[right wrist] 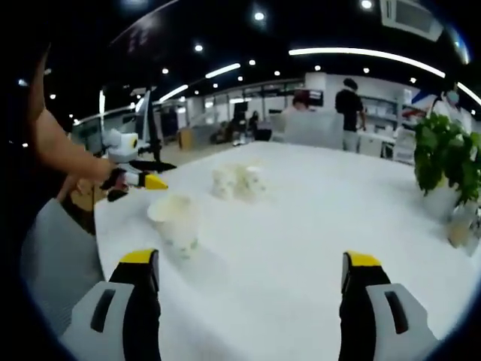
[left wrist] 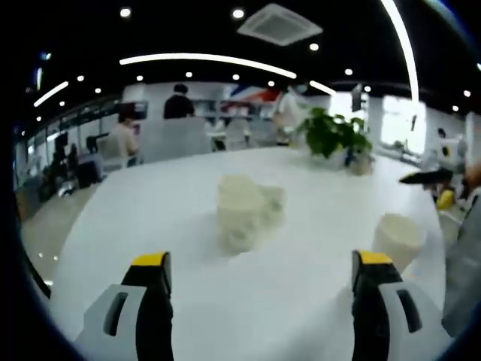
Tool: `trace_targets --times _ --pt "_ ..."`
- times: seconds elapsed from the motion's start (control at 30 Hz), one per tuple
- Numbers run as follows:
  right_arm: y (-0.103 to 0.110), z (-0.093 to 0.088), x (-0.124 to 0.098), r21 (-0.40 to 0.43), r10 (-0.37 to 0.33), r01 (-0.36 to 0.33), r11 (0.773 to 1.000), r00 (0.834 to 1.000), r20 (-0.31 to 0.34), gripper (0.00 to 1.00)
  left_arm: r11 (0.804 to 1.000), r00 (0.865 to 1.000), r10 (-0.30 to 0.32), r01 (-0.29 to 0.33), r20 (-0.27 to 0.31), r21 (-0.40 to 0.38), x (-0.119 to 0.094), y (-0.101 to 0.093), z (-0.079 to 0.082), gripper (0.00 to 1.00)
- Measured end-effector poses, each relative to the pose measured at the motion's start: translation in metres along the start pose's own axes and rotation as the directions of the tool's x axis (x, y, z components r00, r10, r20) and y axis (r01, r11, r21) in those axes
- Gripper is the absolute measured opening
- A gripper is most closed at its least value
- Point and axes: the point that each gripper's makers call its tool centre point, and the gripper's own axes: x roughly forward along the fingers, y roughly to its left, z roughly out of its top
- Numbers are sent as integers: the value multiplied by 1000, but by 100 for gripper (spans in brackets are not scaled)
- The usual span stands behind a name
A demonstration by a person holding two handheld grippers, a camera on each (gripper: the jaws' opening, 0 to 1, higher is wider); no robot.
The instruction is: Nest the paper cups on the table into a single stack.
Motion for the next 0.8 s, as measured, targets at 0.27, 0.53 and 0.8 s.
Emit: trace_targets --times 0.27,0.53,0.8 --pt "-6 -2 0 -1 -10 10 1000 1000 -16 100 1000 999 -17 17 28 -12 50 11 16 96" --pt "-8 -3 2 5 -10 10 1000 1000 -26 100 999 1000 -30 30 3 19 96 20 18 87" --pt "-6 -8 4 16 -9 10 1000 999 -43 98 999 1000 -4 5 -21 41 118 29 19 70"
